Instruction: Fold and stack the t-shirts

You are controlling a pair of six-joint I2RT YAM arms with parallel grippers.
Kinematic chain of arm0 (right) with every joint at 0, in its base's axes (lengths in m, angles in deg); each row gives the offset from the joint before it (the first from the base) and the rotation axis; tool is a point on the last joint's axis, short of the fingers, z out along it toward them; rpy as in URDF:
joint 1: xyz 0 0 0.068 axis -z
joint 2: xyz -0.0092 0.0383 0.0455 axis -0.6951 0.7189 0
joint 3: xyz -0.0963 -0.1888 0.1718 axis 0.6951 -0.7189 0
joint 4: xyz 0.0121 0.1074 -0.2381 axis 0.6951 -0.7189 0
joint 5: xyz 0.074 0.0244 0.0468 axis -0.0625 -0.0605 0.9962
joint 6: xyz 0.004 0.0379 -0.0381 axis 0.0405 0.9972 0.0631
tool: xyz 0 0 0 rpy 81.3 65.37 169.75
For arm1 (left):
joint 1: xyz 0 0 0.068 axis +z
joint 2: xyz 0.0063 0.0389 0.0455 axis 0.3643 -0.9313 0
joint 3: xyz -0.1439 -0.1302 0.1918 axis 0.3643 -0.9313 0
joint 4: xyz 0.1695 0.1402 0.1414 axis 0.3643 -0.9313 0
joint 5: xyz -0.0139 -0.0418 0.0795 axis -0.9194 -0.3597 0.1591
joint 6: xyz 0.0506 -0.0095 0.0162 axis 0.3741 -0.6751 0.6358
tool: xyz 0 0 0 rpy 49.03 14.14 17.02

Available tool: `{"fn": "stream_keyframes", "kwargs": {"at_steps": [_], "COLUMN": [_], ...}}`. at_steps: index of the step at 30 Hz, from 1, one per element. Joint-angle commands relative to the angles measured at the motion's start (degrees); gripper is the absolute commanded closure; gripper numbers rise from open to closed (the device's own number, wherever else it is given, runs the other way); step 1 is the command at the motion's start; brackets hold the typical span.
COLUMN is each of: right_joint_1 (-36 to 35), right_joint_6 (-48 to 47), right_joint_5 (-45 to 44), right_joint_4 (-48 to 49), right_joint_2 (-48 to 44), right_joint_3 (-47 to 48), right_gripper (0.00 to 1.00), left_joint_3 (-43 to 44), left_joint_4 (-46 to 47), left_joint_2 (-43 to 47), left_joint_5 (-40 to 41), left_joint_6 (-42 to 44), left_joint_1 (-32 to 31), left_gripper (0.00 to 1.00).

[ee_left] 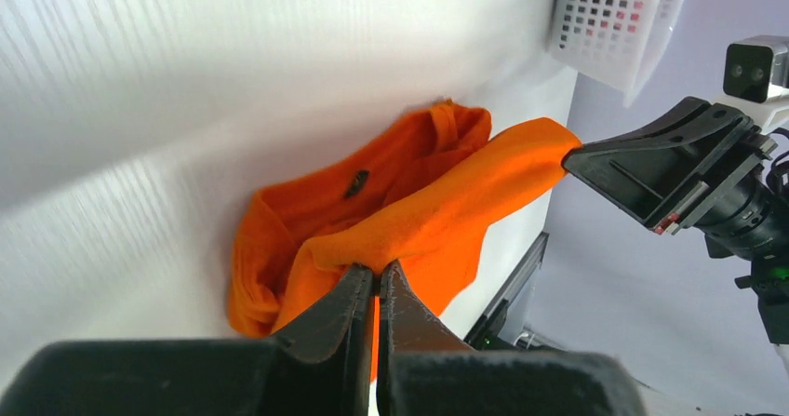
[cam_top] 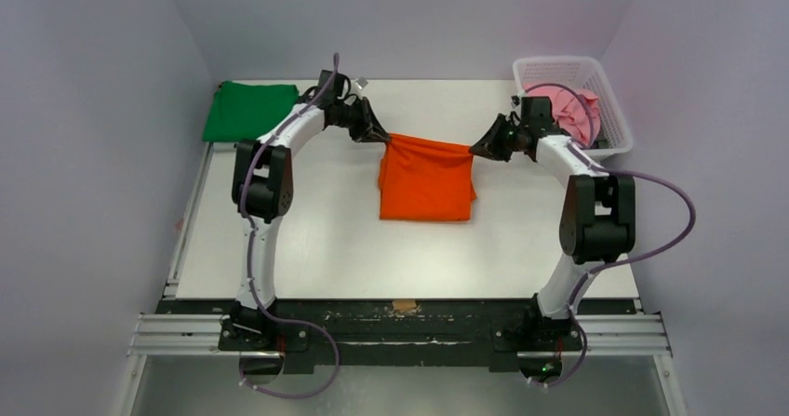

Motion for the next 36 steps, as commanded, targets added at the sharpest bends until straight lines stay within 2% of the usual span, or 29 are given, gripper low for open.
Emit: {"fn": "stream_keyframes", "kwargs": {"at_steps": [1, 3, 5, 7, 8, 9, 11, 14, 16, 20, 23, 26, 32, 36], "right_joint_1": [1.1, 1.21, 1.2, 1.18, 1.25, 1.13, 1.06, 1.02, 1.01, 1.01, 1.02, 1.02, 1.02, 1.01], "right_joint_6": [-0.13, -0.27, -0.62, -1.16, -1.43, -2.75, -4.06, -4.67, -5.76, -6.88, -6.69, -6.71, -7.53, -7.76], "right_joint_5": [-2.73, -3.79, -4.38, -3.65, -2.96, -2.49, -4.35, -7.09, -8.77, -9.99, -10.91, -11.89, -13.1, -10.92], "right_joint_4": [4.13, 5.15, 6.2, 6.06, 4.86, 3.1, 0.37, 0.57, 0.8, 1.39, 2.24, 1.59, -2.58, -4.64], "right_joint_2": [6.27, 9.84, 13.76, 17.33, 18.68, 19.54, 18.98, 13.75, 8.21, -1.99, -9.54, -16.11, -25.86, -30.14], "right_joint_3": [6.15, 8.72, 11.8, 15.64, 17.58, 19.62, 21.16, 16.66, 12.13, 1.99, -5.04, -9.35, -12.25, -12.48], "right_gripper": [1.0, 0.99, 0.88, 0.69, 0.58, 0.5, 0.36, 0.19, 0.16, 0.14, 0.13, 0.11, 0.1, 0.1], "left_joint_3": [11.49, 15.44, 18.77, 20.69, 20.69, 20.37, 18.61, 12.12, 6.43, -3.43, -6.11, -8.77, -6.2, -4.42], "left_joint_4": [-3.48, -3.97, -5.65, -6.86, -6.93, -7.32, -7.65, -6.66, -5.77, -4.79, -7.76, -5.91, -5.84, -6.37], "left_joint_2": [-7.37, -11.02, -13.75, -14.88, -14.59, -13.87, -11.35, -5.11, -0.65, 4.54, 4.45, 3.46, -0.19, -1.36], "left_joint_5": [1.28, 1.12, 2.05, 2.87, 3.29, 3.94, 5.74, 9.34, 11.63, 13.22, 15.71, 15.21, 17.88, 18.15], "left_joint_6": [-0.25, -0.92, -1.31, -1.6, -1.56, -1.25, -0.11, 1.85, 3.1, 5.64, 7.48, 7.64, 6.24, 4.78], "left_joint_1": [1.49, 1.49, 1.49, 1.49, 1.49, 1.49, 1.49, 1.49, 1.25, 0.01, -1.49, -3.07, -5.81, -7.64], "left_gripper": [1.0, 0.98, 0.91, 0.78, 0.68, 0.54, 0.35, 0.19, 0.12, 0.07, 0.06, 0.07, 0.13, 0.18]}}
